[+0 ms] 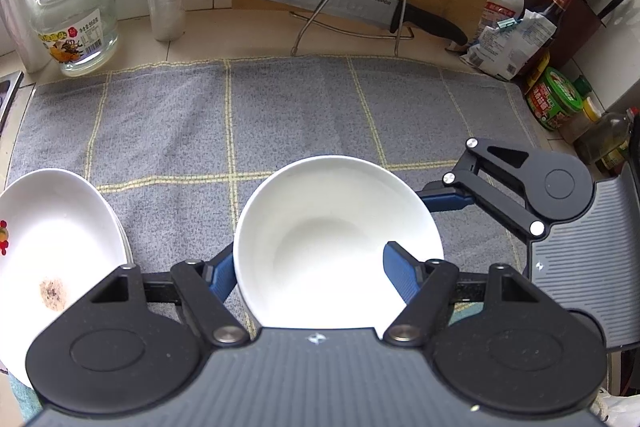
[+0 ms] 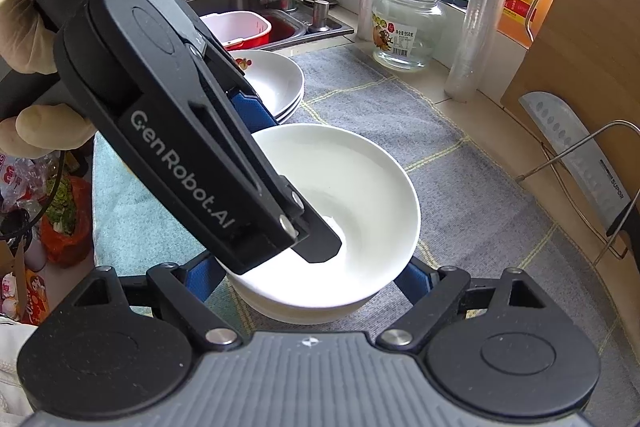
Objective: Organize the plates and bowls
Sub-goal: 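Lower the third bowl into the nested bowls and open both grippers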
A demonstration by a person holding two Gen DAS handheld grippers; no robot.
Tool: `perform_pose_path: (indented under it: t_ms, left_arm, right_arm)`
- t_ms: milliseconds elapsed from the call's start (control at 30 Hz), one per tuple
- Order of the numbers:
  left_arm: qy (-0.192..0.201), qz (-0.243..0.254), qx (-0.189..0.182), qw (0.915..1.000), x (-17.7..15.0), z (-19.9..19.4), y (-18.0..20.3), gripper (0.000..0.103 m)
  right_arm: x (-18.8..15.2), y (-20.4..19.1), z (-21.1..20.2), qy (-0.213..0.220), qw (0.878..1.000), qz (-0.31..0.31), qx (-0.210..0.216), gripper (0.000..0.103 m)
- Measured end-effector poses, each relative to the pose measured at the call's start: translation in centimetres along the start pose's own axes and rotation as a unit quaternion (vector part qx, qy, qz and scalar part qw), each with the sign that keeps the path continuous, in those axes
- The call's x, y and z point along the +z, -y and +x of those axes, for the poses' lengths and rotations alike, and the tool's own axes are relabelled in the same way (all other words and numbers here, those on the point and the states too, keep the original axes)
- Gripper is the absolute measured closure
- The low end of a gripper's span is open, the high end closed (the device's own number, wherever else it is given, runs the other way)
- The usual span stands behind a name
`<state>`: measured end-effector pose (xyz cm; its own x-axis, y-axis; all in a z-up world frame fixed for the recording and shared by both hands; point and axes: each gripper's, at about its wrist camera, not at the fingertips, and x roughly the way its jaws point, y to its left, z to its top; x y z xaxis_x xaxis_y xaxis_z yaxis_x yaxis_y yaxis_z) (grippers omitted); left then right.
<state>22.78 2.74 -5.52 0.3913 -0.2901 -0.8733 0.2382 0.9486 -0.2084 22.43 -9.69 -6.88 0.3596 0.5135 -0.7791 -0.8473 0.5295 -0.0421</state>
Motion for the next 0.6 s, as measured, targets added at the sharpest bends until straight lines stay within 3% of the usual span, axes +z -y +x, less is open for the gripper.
perform_pose_path:
  t_ms: [467, 600]
  left_arm:
    - [0.002, -0.001, -0.011, 0.9999, -0.14, 0.27, -0.24, 0.028]
    - [0.006, -0.004, -0.015, 0.9999, -0.23, 0.16, -0.45, 0.026]
  right_arm:
    - [-0.08, 0.30, 0.12, -0.001, 1.000, 0.010, 0.006, 0.010]
    - [-0.19, 0.10, -0.02, 0.008, 1.000, 0.003, 0.003, 0.001]
